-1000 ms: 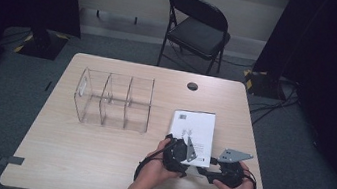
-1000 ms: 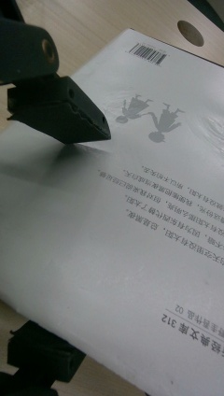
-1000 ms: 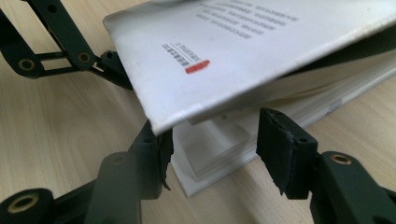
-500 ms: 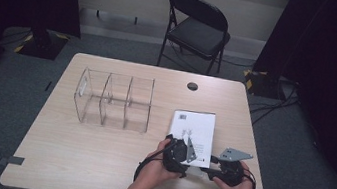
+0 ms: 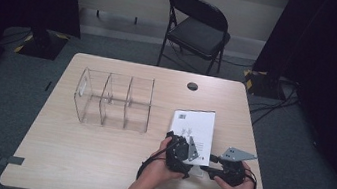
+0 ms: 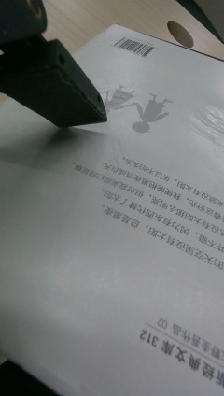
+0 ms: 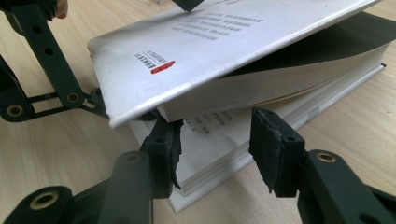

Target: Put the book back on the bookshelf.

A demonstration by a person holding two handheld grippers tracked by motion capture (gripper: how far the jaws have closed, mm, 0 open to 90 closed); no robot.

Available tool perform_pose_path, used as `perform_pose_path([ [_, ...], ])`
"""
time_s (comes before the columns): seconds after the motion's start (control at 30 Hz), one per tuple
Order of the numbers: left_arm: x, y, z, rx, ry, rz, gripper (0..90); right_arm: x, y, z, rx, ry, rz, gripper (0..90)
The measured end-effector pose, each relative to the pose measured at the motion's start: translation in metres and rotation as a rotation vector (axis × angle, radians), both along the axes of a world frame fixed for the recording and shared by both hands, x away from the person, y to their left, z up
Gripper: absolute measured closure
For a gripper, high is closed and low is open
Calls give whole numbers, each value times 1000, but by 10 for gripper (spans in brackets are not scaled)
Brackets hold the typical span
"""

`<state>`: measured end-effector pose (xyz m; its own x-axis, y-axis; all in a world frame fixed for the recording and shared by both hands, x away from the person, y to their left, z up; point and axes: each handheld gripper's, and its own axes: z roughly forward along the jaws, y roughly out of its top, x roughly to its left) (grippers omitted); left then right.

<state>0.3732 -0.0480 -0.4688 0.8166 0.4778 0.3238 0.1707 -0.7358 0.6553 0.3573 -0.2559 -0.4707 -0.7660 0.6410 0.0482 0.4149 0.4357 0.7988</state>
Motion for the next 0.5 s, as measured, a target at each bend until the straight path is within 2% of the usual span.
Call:
perform_pose_path([
  [0.03, 1, -1, 0, 10, -4, 4, 23, 0, 0, 0, 3, 2, -5, 530],
  [0.23, 6, -4, -3, -9, -17, 25, 0, 0, -1, 1, 15, 12, -2, 530],
  [0.4, 6, -4, -5, -19, -32, 13, 0, 0, -1, 1, 14, 11, 0, 529],
  [0.5, 6, -3, -5, -9, -36, 1, 16, -1, -2, 0, 10, 14, 16, 512],
])
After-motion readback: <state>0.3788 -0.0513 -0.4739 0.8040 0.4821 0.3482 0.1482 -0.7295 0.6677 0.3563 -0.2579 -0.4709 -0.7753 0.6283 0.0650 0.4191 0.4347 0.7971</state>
